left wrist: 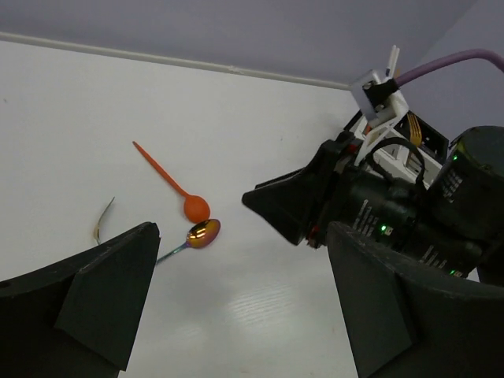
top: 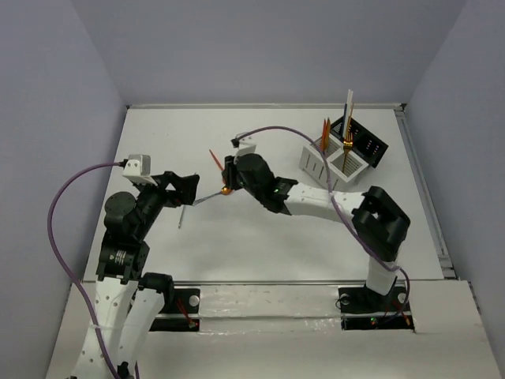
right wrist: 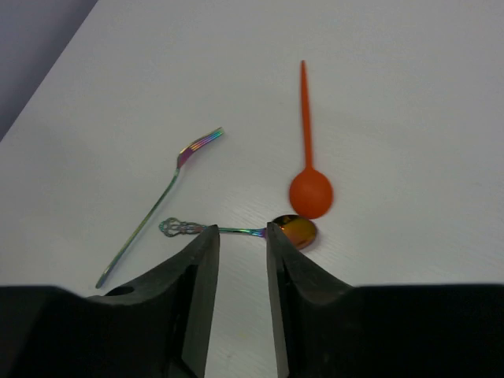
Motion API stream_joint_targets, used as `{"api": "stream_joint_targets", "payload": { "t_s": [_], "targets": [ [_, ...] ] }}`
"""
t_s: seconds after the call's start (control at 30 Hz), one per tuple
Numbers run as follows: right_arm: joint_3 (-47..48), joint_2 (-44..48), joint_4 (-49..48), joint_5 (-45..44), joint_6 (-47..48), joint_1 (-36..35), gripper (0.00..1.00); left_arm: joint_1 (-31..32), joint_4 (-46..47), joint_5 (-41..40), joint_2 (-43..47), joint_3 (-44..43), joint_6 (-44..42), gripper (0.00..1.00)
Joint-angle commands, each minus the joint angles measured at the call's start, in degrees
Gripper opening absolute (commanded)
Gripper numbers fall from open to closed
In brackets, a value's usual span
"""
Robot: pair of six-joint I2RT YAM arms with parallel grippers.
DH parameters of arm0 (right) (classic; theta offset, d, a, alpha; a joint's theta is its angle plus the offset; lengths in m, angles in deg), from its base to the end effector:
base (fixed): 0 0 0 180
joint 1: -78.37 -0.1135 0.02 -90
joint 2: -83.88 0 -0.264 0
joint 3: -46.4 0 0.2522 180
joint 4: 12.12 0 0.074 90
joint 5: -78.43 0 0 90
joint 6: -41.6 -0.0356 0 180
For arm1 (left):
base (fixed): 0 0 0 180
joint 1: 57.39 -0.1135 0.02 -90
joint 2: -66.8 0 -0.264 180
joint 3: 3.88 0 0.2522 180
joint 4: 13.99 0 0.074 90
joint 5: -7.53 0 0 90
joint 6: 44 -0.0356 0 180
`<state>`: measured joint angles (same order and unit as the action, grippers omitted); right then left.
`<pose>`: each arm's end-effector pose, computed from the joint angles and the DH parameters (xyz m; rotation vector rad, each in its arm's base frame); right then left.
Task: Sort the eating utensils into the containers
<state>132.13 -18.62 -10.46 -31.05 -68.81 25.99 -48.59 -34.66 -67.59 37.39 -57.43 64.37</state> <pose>0.2662 0.3259 0.2645 -0.2966 1.8875 0.5490 0.1255 -0.0287 0.3528 0.0836 1.5374 -0.5742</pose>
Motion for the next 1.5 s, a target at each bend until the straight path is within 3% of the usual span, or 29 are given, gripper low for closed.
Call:
{"api": "stream_joint_targets", "payload": {
  "t_s": [0.0, 0.1, 0.2, 0.47, 0.6, 0.87, 0.9, 1.1, 1.3, 1.47],
  "targets": [
    [14.3, -10.9, 7.2, -1.7, -1.5, -5.1, 0.47, -1.2, 1.1, -3.8, 0.7, -2.7, 0.2, 0.99],
    [25.8, -20.2, 14.5, -2.2, -2.4, -6.9, 0.62, -1.2, 0.3, -5.6, 0.9, -2.9, 0.3, 0.99],
    [36.3, -26.2, 20.1, -1.7, -2.9, -7.6, 0.68, -1.2, 0.3, -5.7, 0.9, -3.0, 0.3, 0.99],
    [55.5, -41.7, 26.8, 0.4, -3.8, -8.9, 0.68, -1.2, 0.2, -5.5, 1.5, -3.1, 0.3, 0.99],
    [67.2, -50.9, 31.8, 2.1, -3.9, -8.9, 0.63, -0.7, 0.2, -5.7, 1.6, -3.1, 0.3, 0.99],
    [63.0, -52.6, 30.2, 4.0, -5.0, -9.4, 0.44, -0.7, 0.1, -5.6, 1.7, -3.2, 0.3, 0.99],
    [61.9, -51.8, 29.1, 3.8, -5.1, -9.4, 0.36, -0.7, 0.2, -5.6, 1.9, -3.2, 0.3, 0.99],
    [58.5, -50.3, 26.7, 4.0, -7.4, -9.9, 0.17, -0.7, 0.1, -5.6, 1.9, -3.1, 0.3, 0.99],
    [56.4, -48.1, 23.6, 5.0, -9.7, -9.9, 0.07, -0.7, 0.2, -5.5, 1.9, -3.0, 0.3, 0.99],
    [51.0, -44.6, 14.8, 10.3, -10.4, -9.9, 0.07, -0.7, 0.1, -5.5, 2.1, -3.0, 0.1, 0.99]
  ]
}}
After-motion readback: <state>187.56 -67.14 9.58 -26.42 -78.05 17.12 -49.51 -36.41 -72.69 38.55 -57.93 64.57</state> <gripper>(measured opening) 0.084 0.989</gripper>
